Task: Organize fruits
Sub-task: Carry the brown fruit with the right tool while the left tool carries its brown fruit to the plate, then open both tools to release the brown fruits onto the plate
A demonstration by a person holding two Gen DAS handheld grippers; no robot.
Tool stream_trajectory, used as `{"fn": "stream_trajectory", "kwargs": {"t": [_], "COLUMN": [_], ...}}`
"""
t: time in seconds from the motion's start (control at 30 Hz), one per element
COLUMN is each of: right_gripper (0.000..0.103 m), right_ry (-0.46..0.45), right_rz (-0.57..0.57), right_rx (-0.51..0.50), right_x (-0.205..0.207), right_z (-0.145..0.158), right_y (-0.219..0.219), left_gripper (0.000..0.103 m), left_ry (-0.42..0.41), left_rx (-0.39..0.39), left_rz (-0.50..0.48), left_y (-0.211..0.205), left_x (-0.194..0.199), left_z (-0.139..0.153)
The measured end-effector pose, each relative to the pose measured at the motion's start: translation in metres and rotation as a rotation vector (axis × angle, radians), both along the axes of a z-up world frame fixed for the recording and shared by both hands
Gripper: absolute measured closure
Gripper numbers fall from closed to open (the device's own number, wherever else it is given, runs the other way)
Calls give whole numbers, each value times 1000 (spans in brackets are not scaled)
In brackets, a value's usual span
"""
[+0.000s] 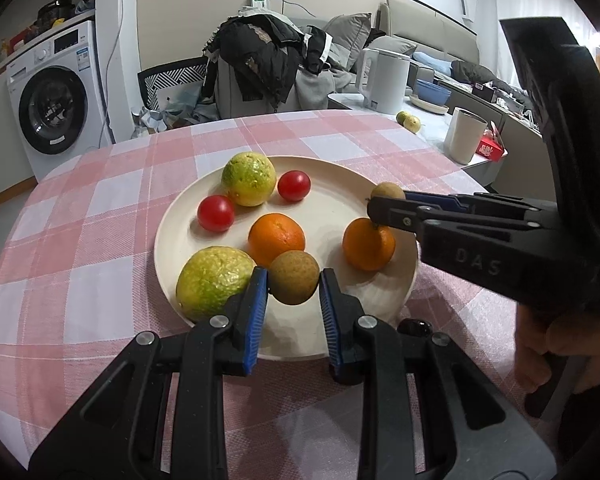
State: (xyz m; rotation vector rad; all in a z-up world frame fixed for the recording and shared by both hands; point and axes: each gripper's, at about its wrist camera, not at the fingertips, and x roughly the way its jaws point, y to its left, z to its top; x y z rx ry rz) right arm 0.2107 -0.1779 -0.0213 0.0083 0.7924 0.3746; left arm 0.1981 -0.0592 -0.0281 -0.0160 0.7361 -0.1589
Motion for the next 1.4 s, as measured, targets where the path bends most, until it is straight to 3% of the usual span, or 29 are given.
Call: {"fn": "stream_trajectory", "kwargs": {"t": [0.37,0.8,1.07,1.2,1.33,1.4], "right_gripper": [77,74,54,52,35,33], "right_ry": [-48,-59,-58,-76,-109,-130], "right_rz": [-37,-47,-54,-63,-60,-70], "right_rx": [-73,-93,-81,-85,-47,-53], "right_x": [-1,1,1,0,-5,-7], "right_z": [-4,-4,-2,0,6,8], "right_y": [14,17,15,14,11,11], "left_gripper": [79,79,79,79,77,73], "left_ry": [50,85,90,86,87,84], "left_rx": [62,21,16,20,5,2], "left_rz": [4,44,47,43,45,41], "left_y": [-10,-11,-14,-15,-13,-13], "left_x": [8,12,11,10,9,8], "left_z": [-13,-20,-19,-19,-18,-18]}}
